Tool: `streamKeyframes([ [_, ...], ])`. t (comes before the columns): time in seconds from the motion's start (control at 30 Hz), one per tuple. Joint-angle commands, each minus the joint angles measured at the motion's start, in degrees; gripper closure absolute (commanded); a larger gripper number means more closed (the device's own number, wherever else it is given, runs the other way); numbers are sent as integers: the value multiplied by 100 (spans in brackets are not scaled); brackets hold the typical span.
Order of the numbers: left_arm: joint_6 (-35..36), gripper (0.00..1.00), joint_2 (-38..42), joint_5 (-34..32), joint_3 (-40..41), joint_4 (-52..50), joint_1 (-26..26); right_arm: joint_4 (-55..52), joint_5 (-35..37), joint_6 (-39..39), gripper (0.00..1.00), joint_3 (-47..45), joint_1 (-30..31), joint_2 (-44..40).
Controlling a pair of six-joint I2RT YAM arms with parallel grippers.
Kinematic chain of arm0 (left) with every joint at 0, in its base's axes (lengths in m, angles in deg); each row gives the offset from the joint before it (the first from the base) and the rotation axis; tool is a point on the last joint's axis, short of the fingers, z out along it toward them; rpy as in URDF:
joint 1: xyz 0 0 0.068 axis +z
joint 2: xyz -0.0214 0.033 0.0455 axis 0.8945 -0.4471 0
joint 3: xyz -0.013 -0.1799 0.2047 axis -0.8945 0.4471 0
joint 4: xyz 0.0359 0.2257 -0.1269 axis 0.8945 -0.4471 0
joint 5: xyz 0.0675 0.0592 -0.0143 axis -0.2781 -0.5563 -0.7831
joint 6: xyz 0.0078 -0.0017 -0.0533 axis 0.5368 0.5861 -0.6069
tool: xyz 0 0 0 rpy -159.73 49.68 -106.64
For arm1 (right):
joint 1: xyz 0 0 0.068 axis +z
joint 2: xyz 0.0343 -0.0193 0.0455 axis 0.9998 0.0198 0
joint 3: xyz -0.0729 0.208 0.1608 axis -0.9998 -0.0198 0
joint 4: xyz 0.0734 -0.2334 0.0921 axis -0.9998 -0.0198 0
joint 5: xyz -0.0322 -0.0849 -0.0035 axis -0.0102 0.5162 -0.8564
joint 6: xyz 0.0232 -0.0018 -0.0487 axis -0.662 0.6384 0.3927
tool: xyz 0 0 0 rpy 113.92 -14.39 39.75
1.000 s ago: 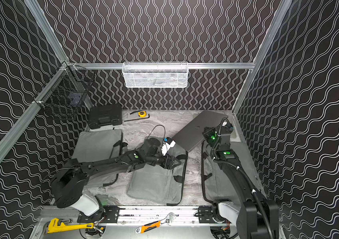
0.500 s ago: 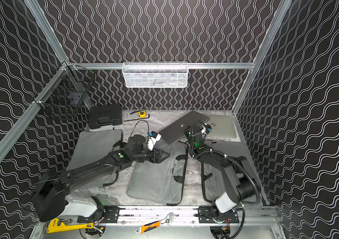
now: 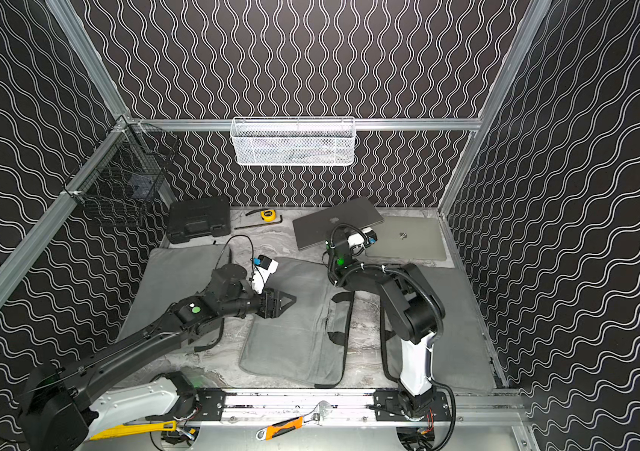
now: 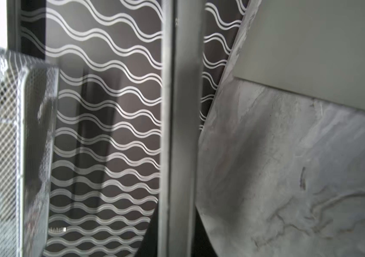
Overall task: Open the zippered laptop bag and take out the laptop
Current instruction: Place the laptop at the center of the board.
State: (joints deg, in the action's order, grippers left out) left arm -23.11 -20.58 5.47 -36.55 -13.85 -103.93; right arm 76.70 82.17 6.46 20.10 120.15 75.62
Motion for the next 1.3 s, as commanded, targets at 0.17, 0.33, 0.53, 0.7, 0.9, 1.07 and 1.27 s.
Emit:
streamKeyframes([
  [0.17,341,32,503,-365,61,-557,345,-16,917,-1189,100,854,73,680],
  [0.33,408,31,715,-589,95,-714,576,-436,856,-1355,100,1399,62,1079],
  [0.53,589,28,613,-440,29,-686,914,-1112,480,-2053,100,2128,95,1658],
  [0.7,629,28,370,-181,-10,-560,1109,-1540,485,-2356,100,2680,117,2065],
  [0.9,612,28,197,30,114,-306,1347,-1869,504,-2638,100,2943,114,2342],
  [1.07,648,28,-21,298,28,-239,1559,-2079,419,-3115,100,3087,100,2668],
  [1.27,691,28,-109,367,40,-174,1733,-2173,270,-2831,99,3265,75,2826],
])
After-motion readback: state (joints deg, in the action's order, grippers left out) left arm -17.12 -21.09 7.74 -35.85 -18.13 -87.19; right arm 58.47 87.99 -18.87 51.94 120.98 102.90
